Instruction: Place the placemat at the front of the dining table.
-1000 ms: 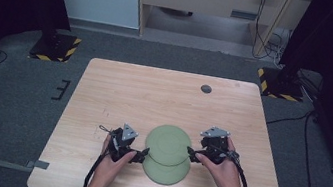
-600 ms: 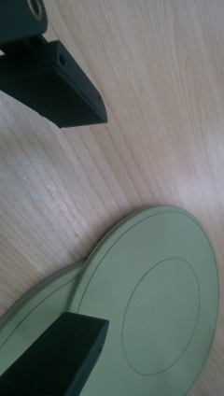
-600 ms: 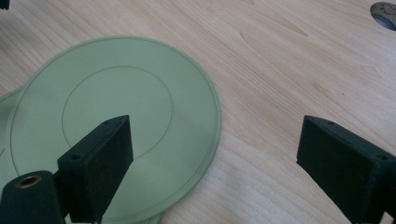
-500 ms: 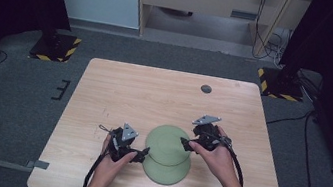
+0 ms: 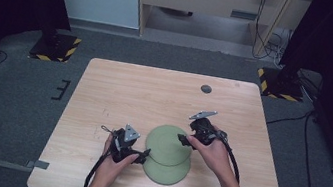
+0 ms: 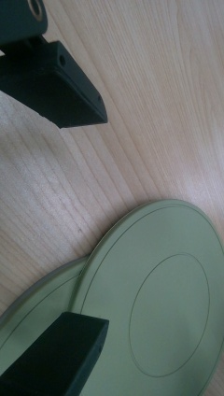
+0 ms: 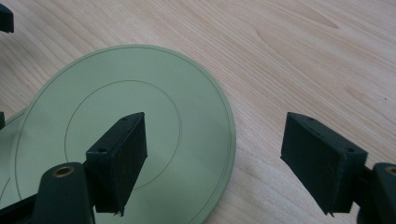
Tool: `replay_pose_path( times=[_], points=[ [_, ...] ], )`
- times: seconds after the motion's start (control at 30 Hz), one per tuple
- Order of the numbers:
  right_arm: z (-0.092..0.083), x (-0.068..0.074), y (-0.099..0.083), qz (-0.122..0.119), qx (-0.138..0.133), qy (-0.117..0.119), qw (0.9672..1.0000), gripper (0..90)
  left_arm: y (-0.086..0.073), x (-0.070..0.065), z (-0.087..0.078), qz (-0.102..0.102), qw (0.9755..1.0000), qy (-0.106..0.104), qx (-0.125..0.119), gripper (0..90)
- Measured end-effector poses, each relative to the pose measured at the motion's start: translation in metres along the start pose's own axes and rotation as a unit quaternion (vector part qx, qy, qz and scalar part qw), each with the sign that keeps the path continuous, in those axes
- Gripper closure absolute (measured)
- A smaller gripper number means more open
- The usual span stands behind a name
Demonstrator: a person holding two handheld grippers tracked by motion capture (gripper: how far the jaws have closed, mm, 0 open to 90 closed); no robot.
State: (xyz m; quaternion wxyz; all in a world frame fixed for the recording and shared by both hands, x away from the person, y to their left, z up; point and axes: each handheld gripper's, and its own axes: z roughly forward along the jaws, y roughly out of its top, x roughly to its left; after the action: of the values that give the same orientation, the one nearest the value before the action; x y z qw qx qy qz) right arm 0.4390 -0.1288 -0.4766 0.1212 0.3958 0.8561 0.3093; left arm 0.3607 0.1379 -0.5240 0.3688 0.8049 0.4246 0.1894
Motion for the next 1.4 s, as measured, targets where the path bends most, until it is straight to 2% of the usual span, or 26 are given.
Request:
replay_pose_path(
  times=[0.37, 0.6, 0.93, 1.17, 1.4],
  points=[
    [0.009, -0.001, 0.003, 0.005, 0.012, 0.009, 0.9999, 23.4, 0.000, -0.003, 0.001, 0.003, 1.0000, 0.001, 0.001, 2.7],
    [0.015, -0.002, 0.003, 0.012, 0.010, 0.016, 0.9998, 25.0, 0.000, -0.001, 0.002, 0.003, 1.0000, 0.005, 0.006, 2.8],
    [0.025, -0.006, 0.001, 0.021, 0.018, 0.030, 0.9992, 26.5, 0.000, 0.003, 0.004, -0.011, 0.9999, 0.012, 0.004, 2.8],
    [0.035, -0.009, -0.004, 0.039, 0.024, 0.052, 0.9976, 26.9, -0.001, 0.005, 0.005, -0.020, 0.9997, 0.011, 0.008, 2.7],
    [0.041, -0.013, -0.009, 0.057, 0.022, 0.071, 0.9956, 25.9, 0.001, 0.014, 0.000, -0.023, 0.9997, 0.007, 0.011, 2.7]
  ],
)
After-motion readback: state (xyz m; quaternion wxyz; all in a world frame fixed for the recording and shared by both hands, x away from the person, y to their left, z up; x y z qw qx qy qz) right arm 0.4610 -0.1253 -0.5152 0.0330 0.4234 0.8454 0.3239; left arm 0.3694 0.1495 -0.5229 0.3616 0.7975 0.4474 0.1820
